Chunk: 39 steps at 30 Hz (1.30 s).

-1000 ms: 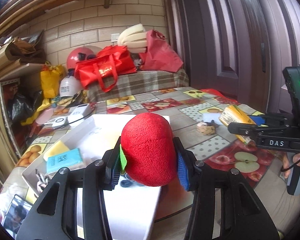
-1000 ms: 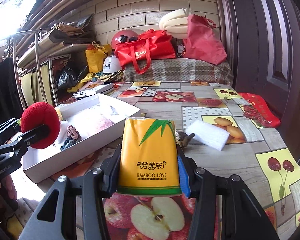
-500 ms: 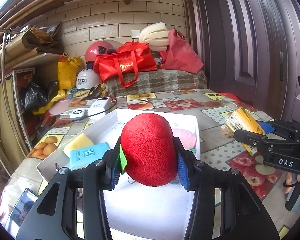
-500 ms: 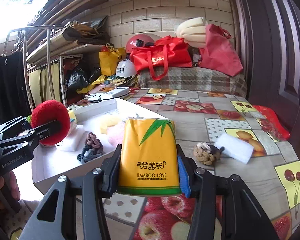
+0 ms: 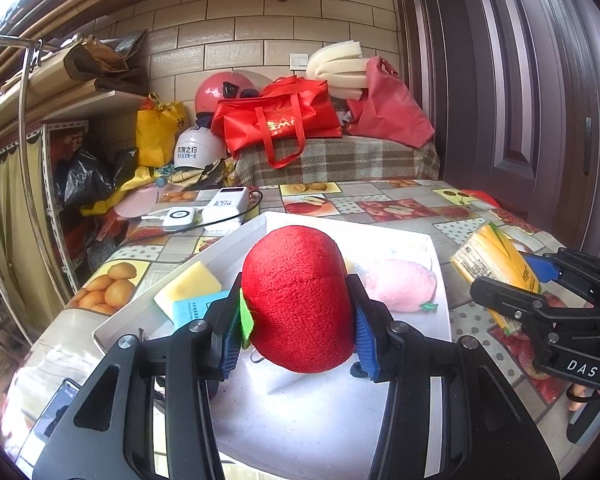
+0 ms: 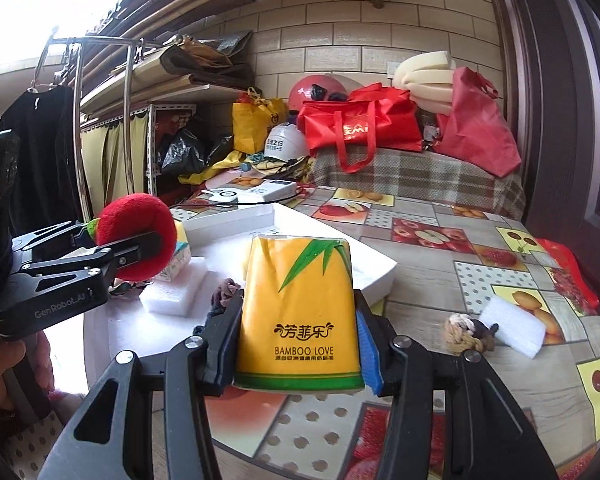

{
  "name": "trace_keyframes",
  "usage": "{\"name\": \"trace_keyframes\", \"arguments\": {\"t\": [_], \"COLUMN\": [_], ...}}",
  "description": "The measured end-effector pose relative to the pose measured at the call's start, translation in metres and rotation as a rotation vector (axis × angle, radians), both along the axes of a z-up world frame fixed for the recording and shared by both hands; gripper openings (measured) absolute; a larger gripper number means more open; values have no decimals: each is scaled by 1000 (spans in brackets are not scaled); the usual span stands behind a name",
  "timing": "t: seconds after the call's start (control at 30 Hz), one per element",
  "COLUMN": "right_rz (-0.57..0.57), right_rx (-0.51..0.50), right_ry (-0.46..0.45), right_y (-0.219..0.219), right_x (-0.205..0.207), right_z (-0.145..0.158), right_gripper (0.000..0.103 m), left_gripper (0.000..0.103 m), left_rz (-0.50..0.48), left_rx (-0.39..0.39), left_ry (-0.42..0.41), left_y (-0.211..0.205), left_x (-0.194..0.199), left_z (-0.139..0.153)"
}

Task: Organize soft objects
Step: 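Carry the red ball and yellow tissue pack over the white tray, then lower the tissue pack and red ball into the tray and open both tools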

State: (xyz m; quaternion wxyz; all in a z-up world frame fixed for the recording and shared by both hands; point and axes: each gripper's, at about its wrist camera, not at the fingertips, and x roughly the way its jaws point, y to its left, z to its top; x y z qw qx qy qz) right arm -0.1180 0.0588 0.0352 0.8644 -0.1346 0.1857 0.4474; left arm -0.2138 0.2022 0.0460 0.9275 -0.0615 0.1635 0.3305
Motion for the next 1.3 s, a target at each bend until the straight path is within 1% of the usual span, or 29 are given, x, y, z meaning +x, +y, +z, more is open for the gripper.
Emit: {"name": "trace_keyframes", "arguments": {"t": [0.13,0.3,0.43,0.53,0.63,0.77,1.0,1.17,1.3], "right_rz": [17,20,27,39,51,52,32,27,14], "right_rx": [-15,-24,-40,-57,-77,-98,-109,-116,-106], "right_ry": [13,42,58,46,25,18,42,42,68], "right_y": [12,22,33,44,57,71,82,85,87], "right_x": [2,9,14,14,13,17,28,27,35], "right_z": [-2,-4,-6,-8,-9,-12,-14,-15,-14], "right_gripper": [50,50,50,50,50,50,50,50,50], "left_gripper": [46,47,47,47,47,47,47,48,48], "left_rz": [3,16,23,16,6,0,8,28,39], "left_rx": [-20,-19,-47,-65,-62,-62,-85,-78,-86], "left_ry": [5,13,19,29,48,61,49,56,62], "left_y": [9,17,28,31,31,32,39,44,48], "left_x": [1,3,5,7,12,15,17,22,24], "left_z": [-2,-2,-4,-5,-5,-5,-6,-5,-6]}}
